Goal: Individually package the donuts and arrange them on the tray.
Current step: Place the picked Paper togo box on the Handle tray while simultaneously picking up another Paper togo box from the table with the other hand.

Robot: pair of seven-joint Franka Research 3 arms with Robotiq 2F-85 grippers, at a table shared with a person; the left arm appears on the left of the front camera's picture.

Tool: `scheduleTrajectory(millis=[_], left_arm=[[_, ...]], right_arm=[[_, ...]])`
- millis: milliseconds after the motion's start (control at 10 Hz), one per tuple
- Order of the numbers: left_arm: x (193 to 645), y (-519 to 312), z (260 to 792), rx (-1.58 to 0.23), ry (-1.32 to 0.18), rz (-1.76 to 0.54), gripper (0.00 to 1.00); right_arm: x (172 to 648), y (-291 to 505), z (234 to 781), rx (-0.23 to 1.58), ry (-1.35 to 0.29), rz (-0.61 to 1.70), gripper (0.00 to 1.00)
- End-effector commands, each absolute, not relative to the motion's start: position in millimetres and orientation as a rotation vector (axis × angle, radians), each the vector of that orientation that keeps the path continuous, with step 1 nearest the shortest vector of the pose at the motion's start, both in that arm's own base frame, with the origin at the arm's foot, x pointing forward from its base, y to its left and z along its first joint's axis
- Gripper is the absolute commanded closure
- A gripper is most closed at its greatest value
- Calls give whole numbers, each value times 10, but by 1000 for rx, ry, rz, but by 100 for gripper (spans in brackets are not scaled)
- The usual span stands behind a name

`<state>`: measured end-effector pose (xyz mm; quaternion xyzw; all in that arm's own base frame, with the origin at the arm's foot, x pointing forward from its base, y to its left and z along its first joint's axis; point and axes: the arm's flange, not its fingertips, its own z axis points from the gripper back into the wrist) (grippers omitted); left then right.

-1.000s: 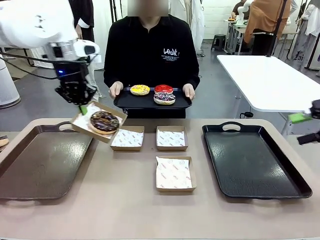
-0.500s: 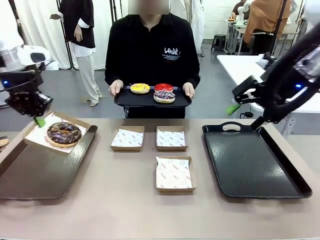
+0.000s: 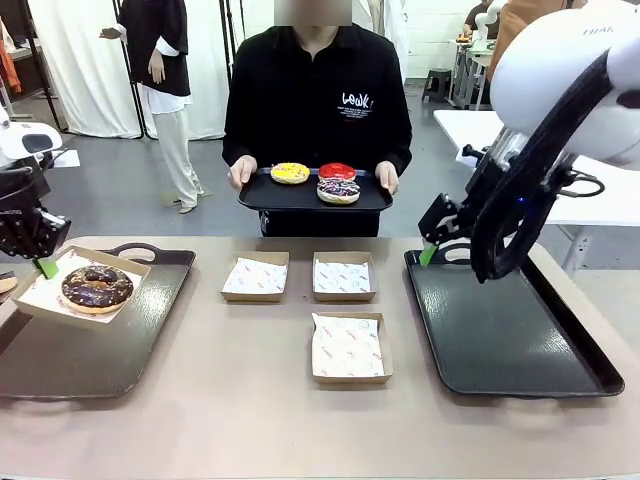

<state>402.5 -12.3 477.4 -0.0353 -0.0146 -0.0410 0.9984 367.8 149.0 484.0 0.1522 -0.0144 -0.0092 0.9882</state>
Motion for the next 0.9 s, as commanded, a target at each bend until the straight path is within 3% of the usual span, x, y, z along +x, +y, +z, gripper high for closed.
scheduleTrajectory(millis=[0,800], left_arm=[[4094,-87,4634,-29,-36,-115,99],[4082,-110,4663,-41,-21,-97,99]], right_arm=[[3553,1541,4725,270,-48,-22,0],[3629,1529,4767,296,-28,-7,0]])
